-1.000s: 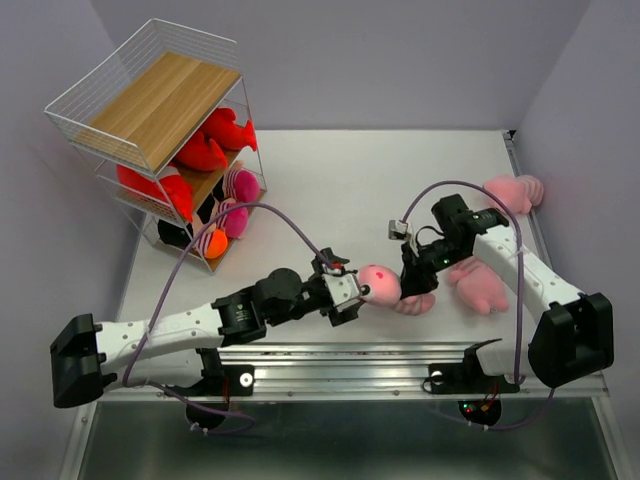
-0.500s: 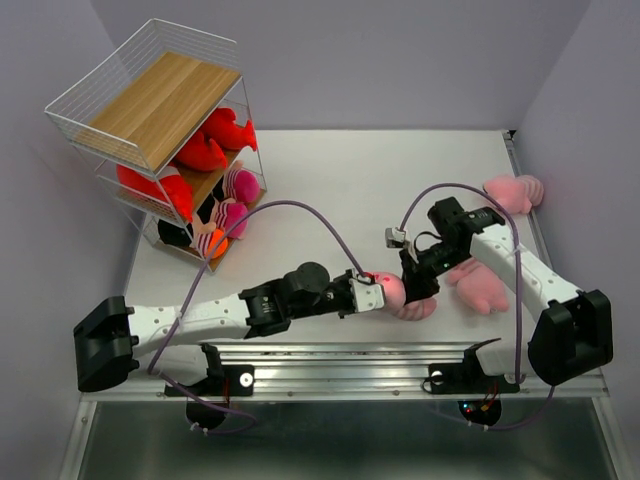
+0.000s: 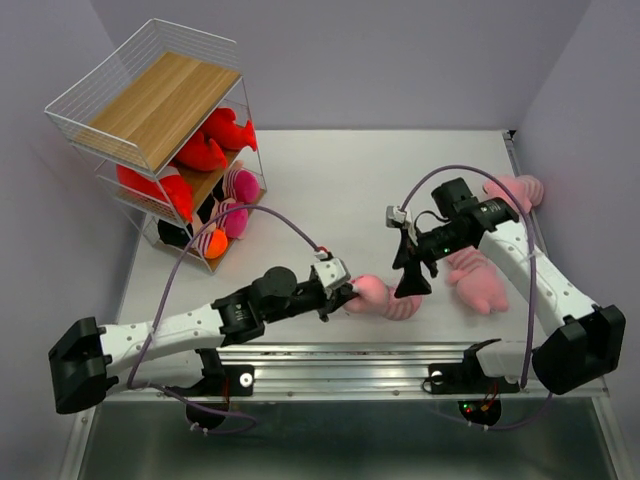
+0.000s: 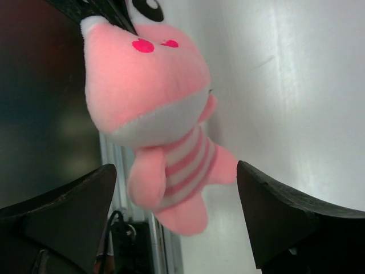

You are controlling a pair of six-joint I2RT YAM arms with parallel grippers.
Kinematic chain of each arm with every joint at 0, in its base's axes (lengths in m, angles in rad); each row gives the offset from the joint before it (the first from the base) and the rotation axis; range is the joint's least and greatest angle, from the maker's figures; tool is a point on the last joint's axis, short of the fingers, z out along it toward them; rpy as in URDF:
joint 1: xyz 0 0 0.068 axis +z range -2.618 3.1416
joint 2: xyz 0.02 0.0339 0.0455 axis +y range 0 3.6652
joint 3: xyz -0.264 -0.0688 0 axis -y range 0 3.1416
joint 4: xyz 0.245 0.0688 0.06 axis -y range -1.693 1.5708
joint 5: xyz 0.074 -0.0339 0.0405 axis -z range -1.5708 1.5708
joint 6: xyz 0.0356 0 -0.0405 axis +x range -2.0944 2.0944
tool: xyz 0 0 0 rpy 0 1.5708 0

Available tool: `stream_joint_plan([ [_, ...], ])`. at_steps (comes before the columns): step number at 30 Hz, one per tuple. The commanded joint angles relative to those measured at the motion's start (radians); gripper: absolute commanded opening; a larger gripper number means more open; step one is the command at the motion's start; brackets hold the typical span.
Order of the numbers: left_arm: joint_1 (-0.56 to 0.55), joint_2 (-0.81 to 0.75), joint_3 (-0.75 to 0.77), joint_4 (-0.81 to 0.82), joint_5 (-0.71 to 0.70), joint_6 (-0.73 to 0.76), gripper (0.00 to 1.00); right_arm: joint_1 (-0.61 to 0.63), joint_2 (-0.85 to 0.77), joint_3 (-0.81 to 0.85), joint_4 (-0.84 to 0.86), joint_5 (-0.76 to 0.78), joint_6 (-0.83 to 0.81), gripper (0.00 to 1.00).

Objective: Place and organize the stuffed toys onto the shelf
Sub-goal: Pass the stuffed toy from the right arm to the left, then pass the stuffed toy from the left arm to the right

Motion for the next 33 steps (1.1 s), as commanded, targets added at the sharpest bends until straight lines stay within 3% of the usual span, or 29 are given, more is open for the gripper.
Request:
stream_joint_plan([
  [1, 0.074, -0.144, -0.092, 0.068, 0.011, -0.249, 0.0, 0.01, -0.038, 0.165, 0.079, 0.053, 0.062, 0.95],
  [2, 0.093, -0.173, -0.105, 0.06, 0.015, -0.307, 0.0, 0.01, -0.039, 0.19, 0.077, 0.058, 0.053, 1.0],
  [8, 0.289, -0.372, -0.117, -0.041, 0.044, -0.572, 0.0, 0.01, -0.082, 0.282, 0.062, 0.021, -0.098, 1.0],
  [12, 0.367, -0.409, -0.073, -0.073, 0.068, -0.695, 0.0, 0.01, -0.098, 0.268, 0.079, -0.044, -0.084, 0.99],
  [17, 0.412, -0.353, -0.005, -0.029, 0.166, -0.76, 0.0, 0.01, -0.144, 0.228, 0.184, -0.031, 0.083, 0.97],
  [24, 0.415, -0.274, 0.073, -0.006, 0.217, -0.732, 0.0, 0.01, -0.151, 0.188, 0.283, -0.049, 0.207, 0.91],
  [28, 0.417, -0.268, 0.076, 0.0, 0.222, -0.734, 0.0, 0.01, -0.147, 0.161, 0.315, -0.163, 0.247, 0.76],
  [29, 0.417, -0.27, 0.074, 0.003, 0.222, -0.735, 0.0, 0.01, -0.145, 0.156, 0.329, -0.172, 0.26, 0.67],
  [33, 0.418, -0.282, 0.065, 0.011, 0.214, -0.747, 0.0, 0.01, -0.135, 0.139, 0.32, -0.166, 0.267, 0.52],
])
